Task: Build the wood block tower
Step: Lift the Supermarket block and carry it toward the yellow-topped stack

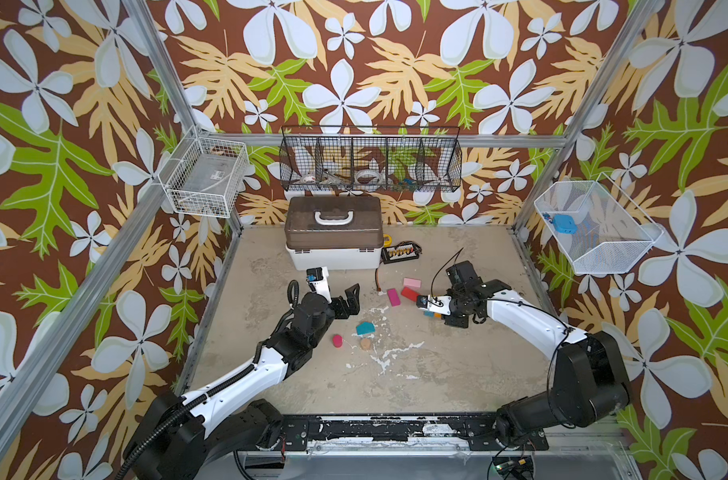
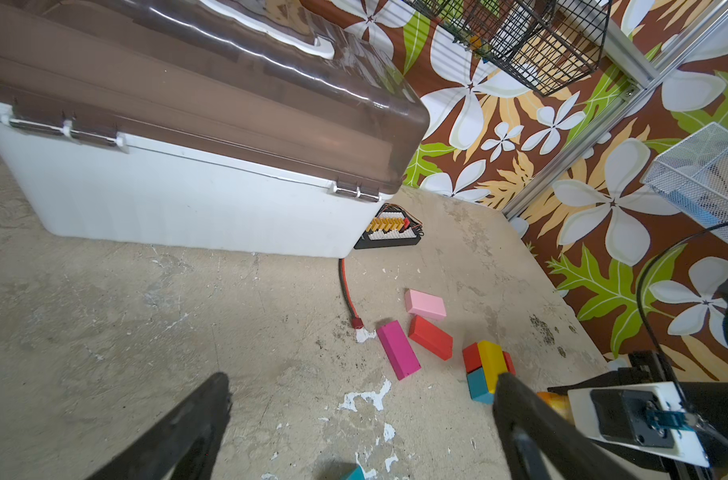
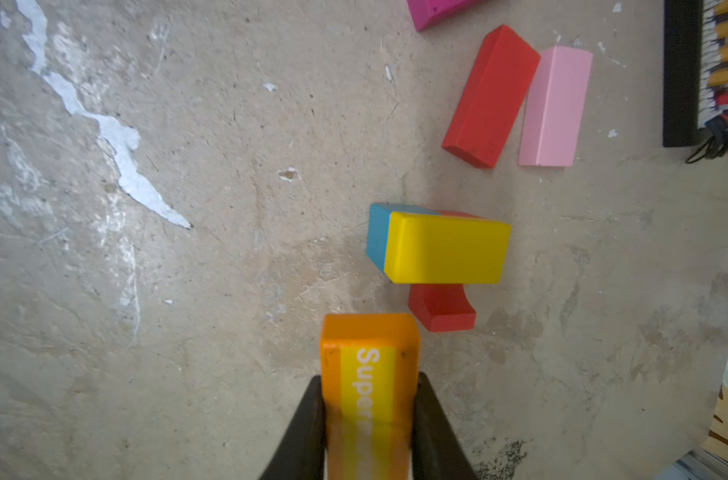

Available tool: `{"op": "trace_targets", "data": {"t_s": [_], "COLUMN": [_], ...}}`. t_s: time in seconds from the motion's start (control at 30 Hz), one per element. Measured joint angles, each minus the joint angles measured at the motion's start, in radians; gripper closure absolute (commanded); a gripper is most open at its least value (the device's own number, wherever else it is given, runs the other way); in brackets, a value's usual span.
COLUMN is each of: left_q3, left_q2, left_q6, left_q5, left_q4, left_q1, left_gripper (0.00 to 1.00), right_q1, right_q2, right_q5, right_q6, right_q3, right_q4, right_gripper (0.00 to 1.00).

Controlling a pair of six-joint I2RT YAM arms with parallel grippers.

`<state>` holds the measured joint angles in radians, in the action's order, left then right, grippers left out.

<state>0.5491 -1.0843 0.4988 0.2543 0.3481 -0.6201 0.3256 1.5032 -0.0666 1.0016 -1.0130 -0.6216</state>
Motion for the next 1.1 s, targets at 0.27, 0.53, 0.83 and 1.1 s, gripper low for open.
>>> {"op": "trace_targets", "data": {"t_s": [0.27, 0.53, 0.83, 1.1], "left_q3": [0.000, 0.000, 0.000, 0.000], "left_q2": [-0.008, -0.010, -0.010, -0.010], "left_q6": [0.000, 0.000, 0.000, 0.000], "left_q5": [-0.001, -0.005, -0.005, -0.005], "left_q4": [0.001, 0.001, 0.001, 0.001], "left_q1": [0.000, 0.000, 0.000, 0.000], "left_gripper": [0.00, 0.00, 0.00, 0.00], "right_q1": [-0.044, -0.073, -0.095, -0.097], "right_q2": [0.095, 0.182, 0.246, 0.262], "right_q5": [0.044, 0.041, 0.009, -0.035], "right_q6": [0.003, -0.004, -0.018, -0.022], "right_q3": [-0.115, -0.170, -0.218, -0.231], "right_q4": [-0.011, -0.027, -0.033, -0.050], "right_gripper": [0.83, 0.83, 0.78, 0.75]}}
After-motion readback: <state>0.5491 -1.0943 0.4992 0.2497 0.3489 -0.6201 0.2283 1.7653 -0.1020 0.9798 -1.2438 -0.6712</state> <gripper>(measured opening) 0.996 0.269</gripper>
